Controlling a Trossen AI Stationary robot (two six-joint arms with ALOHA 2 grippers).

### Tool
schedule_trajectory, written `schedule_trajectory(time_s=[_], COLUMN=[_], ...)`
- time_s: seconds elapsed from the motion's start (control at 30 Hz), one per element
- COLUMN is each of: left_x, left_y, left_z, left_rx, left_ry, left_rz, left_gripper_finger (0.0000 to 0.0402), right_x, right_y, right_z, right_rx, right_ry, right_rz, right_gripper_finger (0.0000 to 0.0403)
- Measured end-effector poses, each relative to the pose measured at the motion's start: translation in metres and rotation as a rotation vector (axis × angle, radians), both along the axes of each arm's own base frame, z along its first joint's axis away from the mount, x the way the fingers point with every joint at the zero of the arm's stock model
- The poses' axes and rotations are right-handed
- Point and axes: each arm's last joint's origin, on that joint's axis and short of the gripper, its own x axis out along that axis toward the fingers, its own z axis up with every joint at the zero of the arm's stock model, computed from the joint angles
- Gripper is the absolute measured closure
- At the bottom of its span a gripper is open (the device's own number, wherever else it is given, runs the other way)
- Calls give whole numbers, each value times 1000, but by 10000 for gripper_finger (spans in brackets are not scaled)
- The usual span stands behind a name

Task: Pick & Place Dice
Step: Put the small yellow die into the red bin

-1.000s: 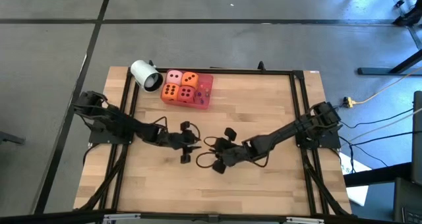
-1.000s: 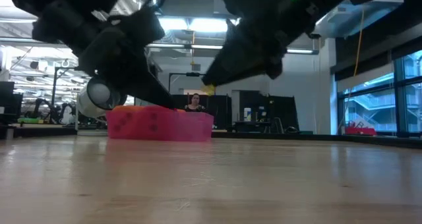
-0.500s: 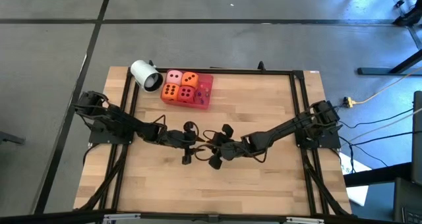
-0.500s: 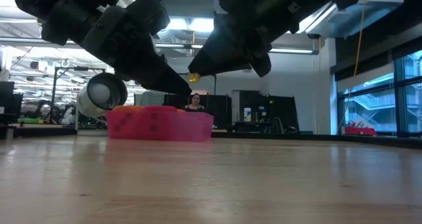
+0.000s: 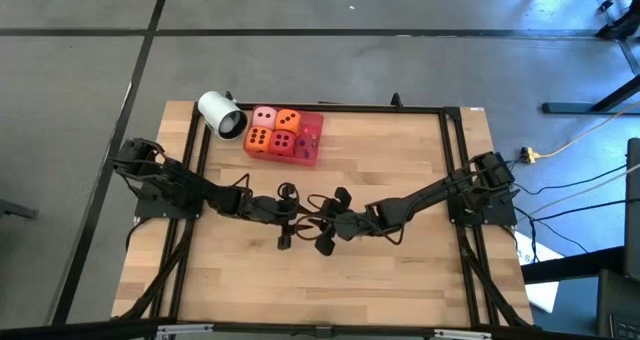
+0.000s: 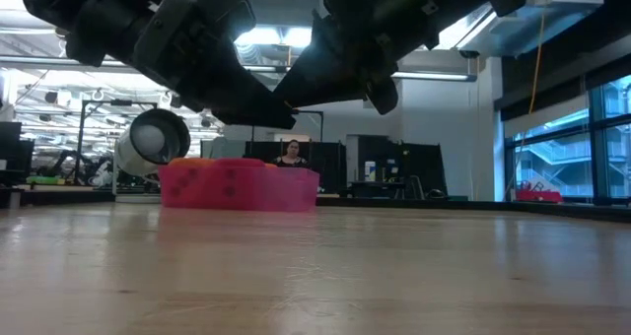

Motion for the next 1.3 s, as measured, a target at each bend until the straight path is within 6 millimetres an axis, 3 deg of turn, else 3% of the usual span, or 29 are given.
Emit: schedule_trajectory(time_s=[0.37, 1.07, 1.3], left_x=[0, 0, 0], left_y=[0, 0, 0], left_z=[0, 0, 0], left_rx=[31, 31, 31], left_ry=[0, 1, 3], left_rz=[-12, -12, -12], left_gripper_finger=[248, 338, 346], right_x=[0, 0, 0], right_y=[0, 0, 0], right_z=[0, 0, 0], right_rx=[-1, -3, -25], right_ry=[1, 3, 8], right_rz=[0, 4, 16], right_gripper_finger=[337, 337, 337])
